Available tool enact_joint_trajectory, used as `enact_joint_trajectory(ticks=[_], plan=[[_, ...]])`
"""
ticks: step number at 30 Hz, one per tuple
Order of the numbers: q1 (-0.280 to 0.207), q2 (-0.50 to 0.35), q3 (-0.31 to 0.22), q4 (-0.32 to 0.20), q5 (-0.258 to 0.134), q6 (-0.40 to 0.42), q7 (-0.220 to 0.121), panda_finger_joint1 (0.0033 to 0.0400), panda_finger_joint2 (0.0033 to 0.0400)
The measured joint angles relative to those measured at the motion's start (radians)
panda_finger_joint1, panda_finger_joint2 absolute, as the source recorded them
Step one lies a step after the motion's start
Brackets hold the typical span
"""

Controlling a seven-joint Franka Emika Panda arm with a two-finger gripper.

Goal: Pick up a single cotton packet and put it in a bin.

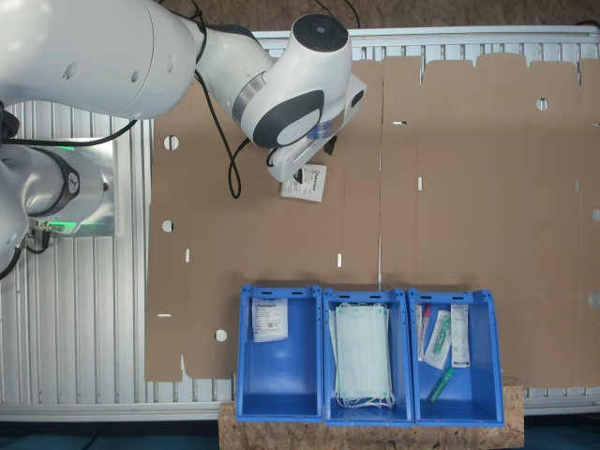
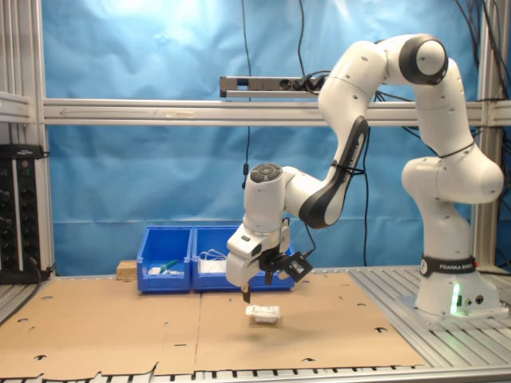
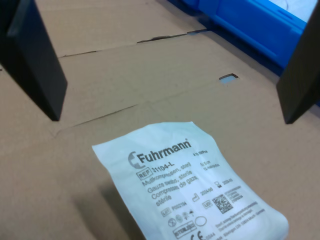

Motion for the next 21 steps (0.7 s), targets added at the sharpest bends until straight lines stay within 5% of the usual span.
enact_joint_trajectory(ticks=[21], plan=[[-0.010, 0.018, 0.000, 0.000, 0.000, 0.020, 0.000, 0.0400, 0.0400]])
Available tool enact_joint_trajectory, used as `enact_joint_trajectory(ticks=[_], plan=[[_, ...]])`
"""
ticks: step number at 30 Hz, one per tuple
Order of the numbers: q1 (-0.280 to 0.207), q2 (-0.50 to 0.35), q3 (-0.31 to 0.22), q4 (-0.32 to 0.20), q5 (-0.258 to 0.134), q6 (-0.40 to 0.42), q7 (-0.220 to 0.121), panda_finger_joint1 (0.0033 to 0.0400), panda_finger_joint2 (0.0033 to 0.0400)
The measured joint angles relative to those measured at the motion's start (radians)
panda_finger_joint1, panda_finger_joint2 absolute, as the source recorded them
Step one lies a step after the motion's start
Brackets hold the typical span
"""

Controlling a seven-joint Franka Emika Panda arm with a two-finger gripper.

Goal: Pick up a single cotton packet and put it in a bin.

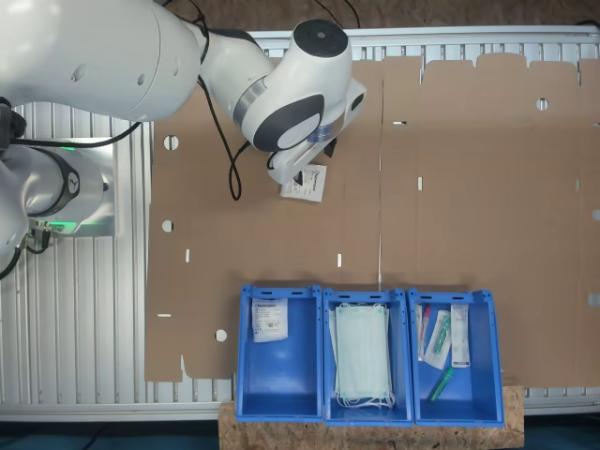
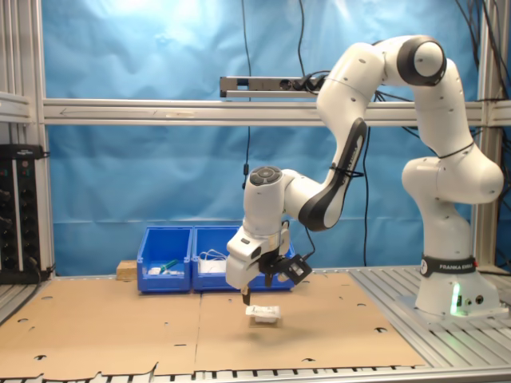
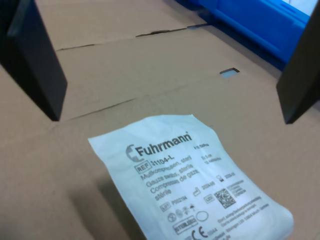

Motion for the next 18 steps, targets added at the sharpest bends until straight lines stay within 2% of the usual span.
enact_joint_trajectory(ticks=[18], plan=[[-0.072, 0.070, 0.022, -0.004, 0.000, 0.081, 0.000, 0.0400, 0.0400]])
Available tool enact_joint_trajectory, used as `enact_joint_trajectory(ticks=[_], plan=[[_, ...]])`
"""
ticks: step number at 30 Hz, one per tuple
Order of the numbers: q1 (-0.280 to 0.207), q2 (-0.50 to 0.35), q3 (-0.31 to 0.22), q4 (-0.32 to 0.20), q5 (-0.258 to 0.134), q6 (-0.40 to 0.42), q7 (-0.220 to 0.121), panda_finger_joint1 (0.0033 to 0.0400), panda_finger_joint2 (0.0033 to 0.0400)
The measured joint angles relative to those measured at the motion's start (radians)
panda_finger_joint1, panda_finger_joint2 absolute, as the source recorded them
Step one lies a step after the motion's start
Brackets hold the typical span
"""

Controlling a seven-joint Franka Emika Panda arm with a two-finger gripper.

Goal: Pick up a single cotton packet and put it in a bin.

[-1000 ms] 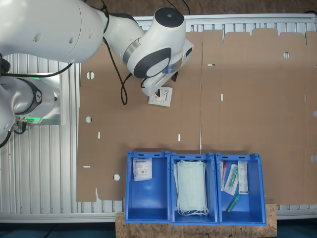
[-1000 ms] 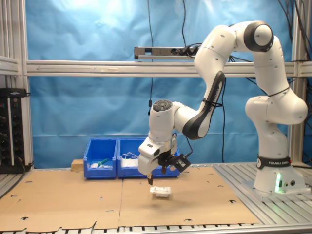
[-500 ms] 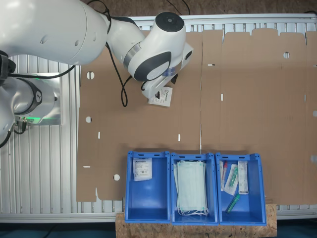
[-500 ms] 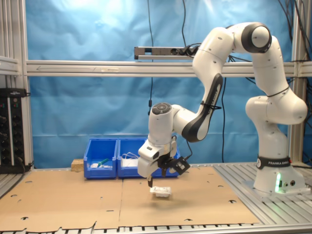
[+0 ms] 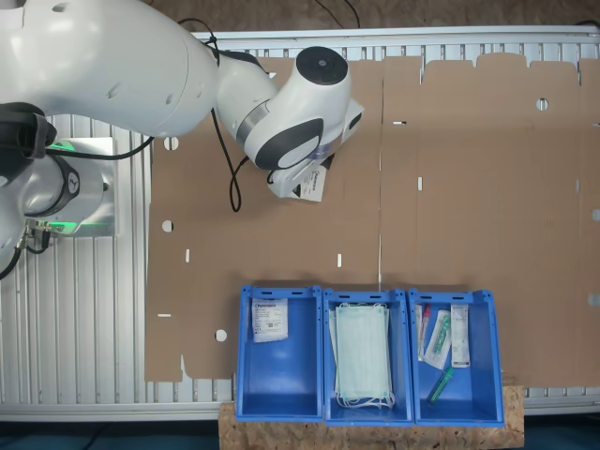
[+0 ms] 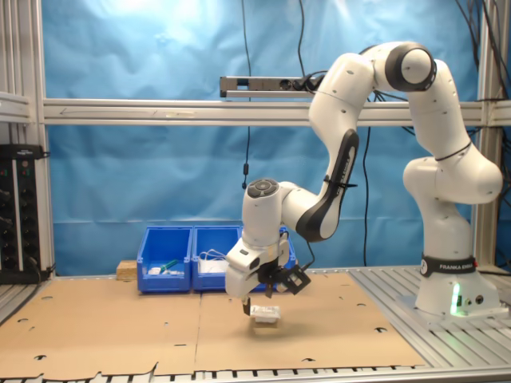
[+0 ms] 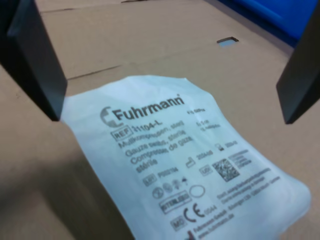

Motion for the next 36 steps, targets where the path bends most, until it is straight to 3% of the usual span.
enact_joint_trajectory(ticks=[17, 36], plan=[[-0.076, 0.019, 0.080, -0.038, 0.000, 0.048, 0.000, 0.0400, 0.0400], [-0.111, 0.036, 0.104, -0.037, 0.000, 0.081, -0.015, 0.0400, 0.0400]])
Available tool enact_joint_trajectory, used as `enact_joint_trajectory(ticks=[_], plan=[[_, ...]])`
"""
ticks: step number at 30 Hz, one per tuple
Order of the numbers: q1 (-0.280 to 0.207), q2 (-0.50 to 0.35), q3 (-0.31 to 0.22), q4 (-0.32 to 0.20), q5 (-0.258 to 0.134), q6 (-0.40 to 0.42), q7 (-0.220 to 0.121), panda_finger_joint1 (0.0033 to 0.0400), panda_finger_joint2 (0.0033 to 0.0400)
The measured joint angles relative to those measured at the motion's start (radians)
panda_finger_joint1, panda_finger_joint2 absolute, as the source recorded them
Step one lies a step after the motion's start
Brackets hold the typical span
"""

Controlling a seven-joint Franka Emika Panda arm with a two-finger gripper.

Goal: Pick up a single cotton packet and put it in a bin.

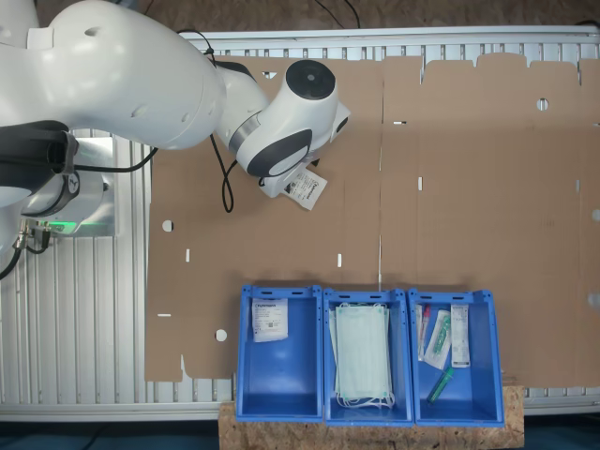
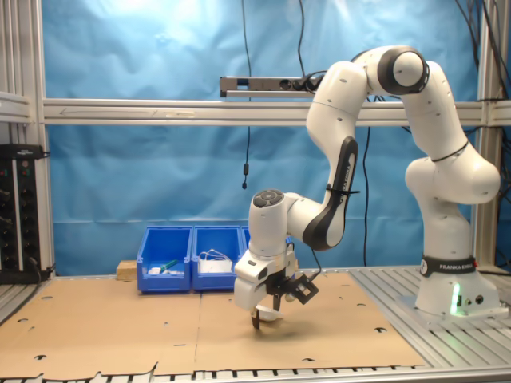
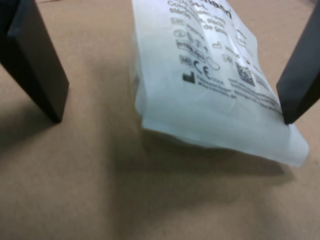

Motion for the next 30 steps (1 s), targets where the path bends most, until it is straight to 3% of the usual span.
enact_joint_trajectory(ticks=[30], plan=[[-0.065, 0.002, 0.035, 0.000, 0.000, 0.044, -0.022, 0.0400, 0.0400]])
